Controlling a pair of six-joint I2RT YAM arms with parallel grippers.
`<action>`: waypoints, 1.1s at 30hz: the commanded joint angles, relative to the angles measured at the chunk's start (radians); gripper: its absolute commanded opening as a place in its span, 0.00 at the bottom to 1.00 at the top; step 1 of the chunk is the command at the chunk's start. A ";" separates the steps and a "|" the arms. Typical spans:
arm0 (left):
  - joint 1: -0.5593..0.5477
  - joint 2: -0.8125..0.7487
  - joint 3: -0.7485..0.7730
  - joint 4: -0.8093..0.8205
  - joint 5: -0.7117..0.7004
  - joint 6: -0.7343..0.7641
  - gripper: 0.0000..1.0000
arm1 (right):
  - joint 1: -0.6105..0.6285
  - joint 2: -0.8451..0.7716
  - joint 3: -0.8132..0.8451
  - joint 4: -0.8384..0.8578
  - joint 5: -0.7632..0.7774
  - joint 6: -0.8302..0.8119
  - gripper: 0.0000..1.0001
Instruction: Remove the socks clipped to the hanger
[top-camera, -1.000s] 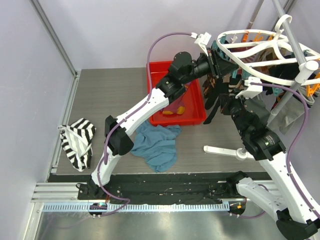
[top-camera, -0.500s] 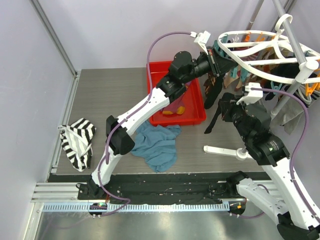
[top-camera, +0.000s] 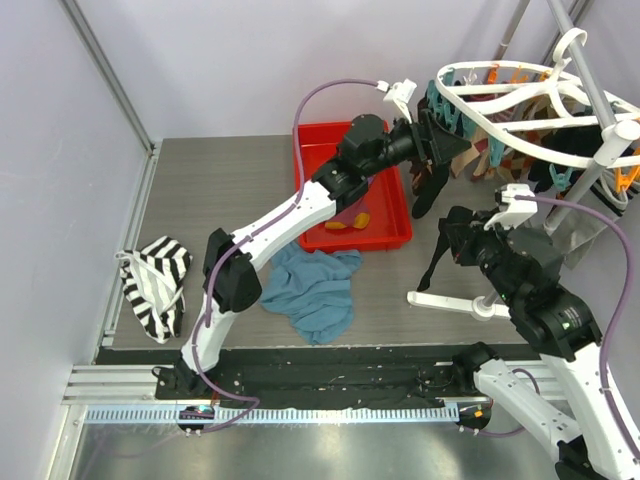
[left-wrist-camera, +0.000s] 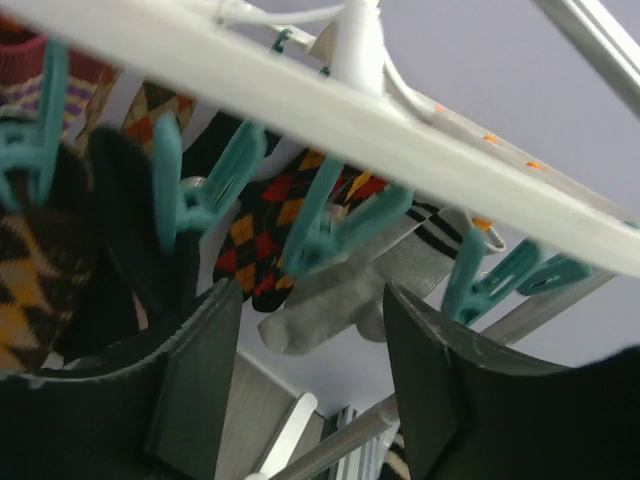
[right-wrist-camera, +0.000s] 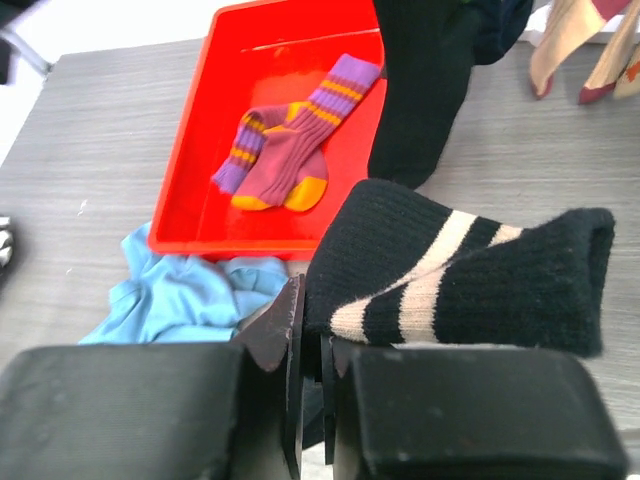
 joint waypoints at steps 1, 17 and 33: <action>0.012 -0.138 -0.103 0.084 -0.057 0.003 0.68 | -0.001 -0.013 0.080 -0.038 -0.081 -0.019 0.11; 0.100 -0.531 -0.508 -0.156 -0.184 0.201 1.00 | -0.001 0.150 0.244 0.041 -0.280 -0.016 0.16; 0.255 -1.049 -0.943 -0.480 -0.532 0.563 1.00 | 0.174 0.708 0.526 0.299 0.002 -0.060 0.16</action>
